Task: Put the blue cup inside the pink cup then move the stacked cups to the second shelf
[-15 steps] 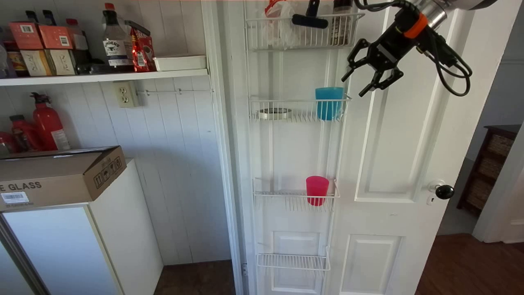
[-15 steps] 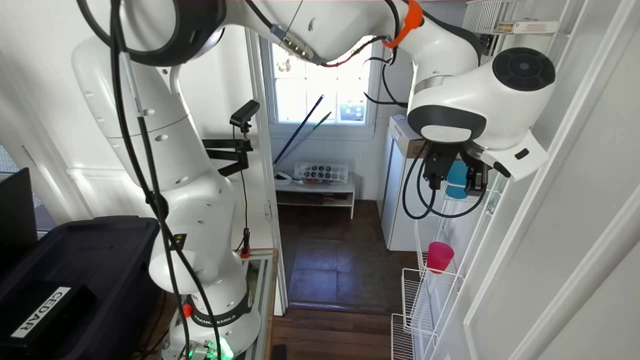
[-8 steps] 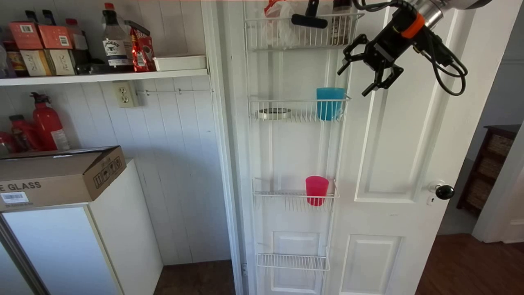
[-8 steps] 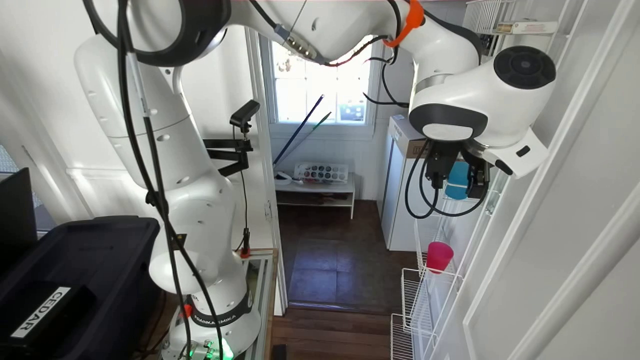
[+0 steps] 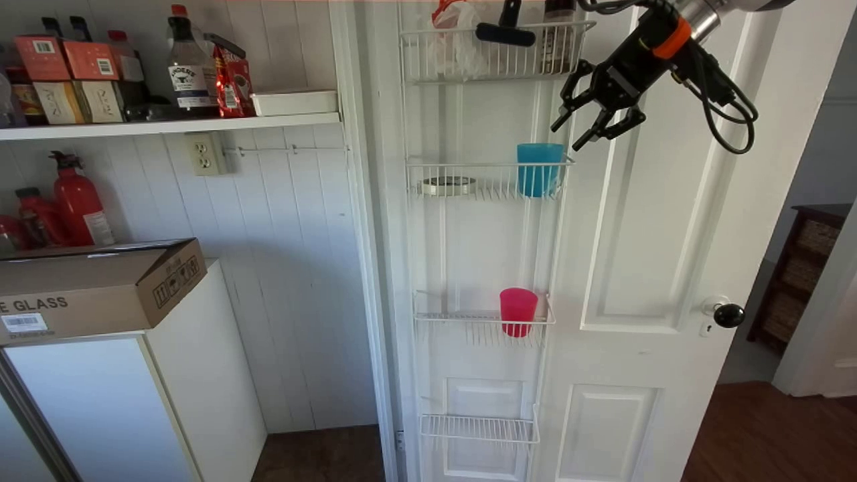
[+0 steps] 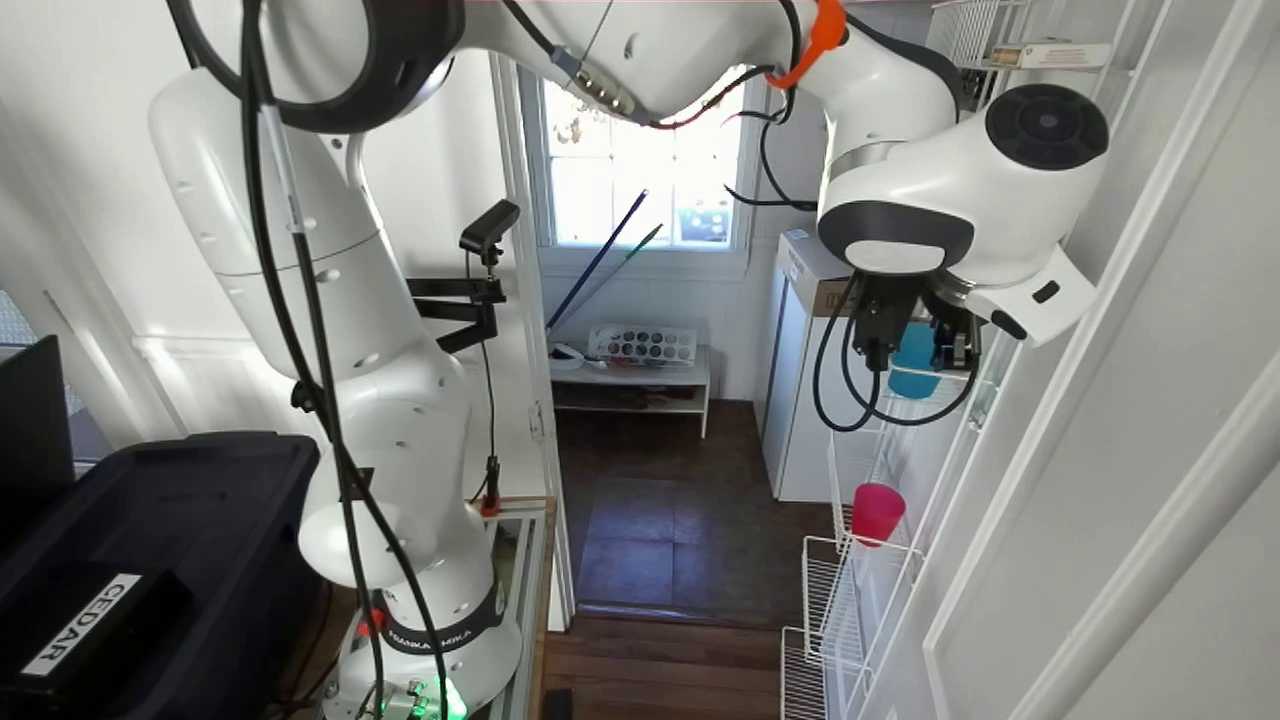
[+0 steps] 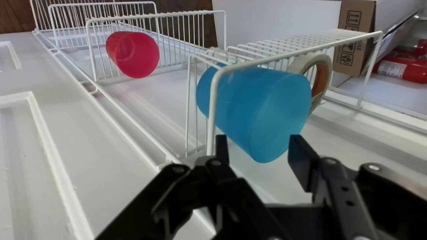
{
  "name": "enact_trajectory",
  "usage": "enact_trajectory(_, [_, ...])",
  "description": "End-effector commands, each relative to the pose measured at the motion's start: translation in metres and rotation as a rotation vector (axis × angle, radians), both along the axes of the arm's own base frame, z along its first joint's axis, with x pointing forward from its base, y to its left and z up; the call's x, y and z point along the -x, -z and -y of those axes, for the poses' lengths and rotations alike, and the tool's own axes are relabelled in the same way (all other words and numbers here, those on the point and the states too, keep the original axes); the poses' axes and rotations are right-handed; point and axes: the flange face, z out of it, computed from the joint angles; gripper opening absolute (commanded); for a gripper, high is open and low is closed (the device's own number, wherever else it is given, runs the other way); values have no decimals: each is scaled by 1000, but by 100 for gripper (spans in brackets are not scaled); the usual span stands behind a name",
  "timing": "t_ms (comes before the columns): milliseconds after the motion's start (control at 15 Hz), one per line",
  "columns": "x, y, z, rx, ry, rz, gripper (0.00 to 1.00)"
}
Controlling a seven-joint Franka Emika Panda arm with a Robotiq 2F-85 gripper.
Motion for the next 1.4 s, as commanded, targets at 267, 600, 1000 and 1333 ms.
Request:
enact_trajectory(267, [-6,6,-13,-20,-35,1,54])
enact_trajectory(600, [-7,9,-15,-30,-42,10,43])
enact_trajectory(1000, [-7,11,-18,-34,-59,12,40])
enact_trajectory(1333, [-6,15,-22,-30,-80,3,29])
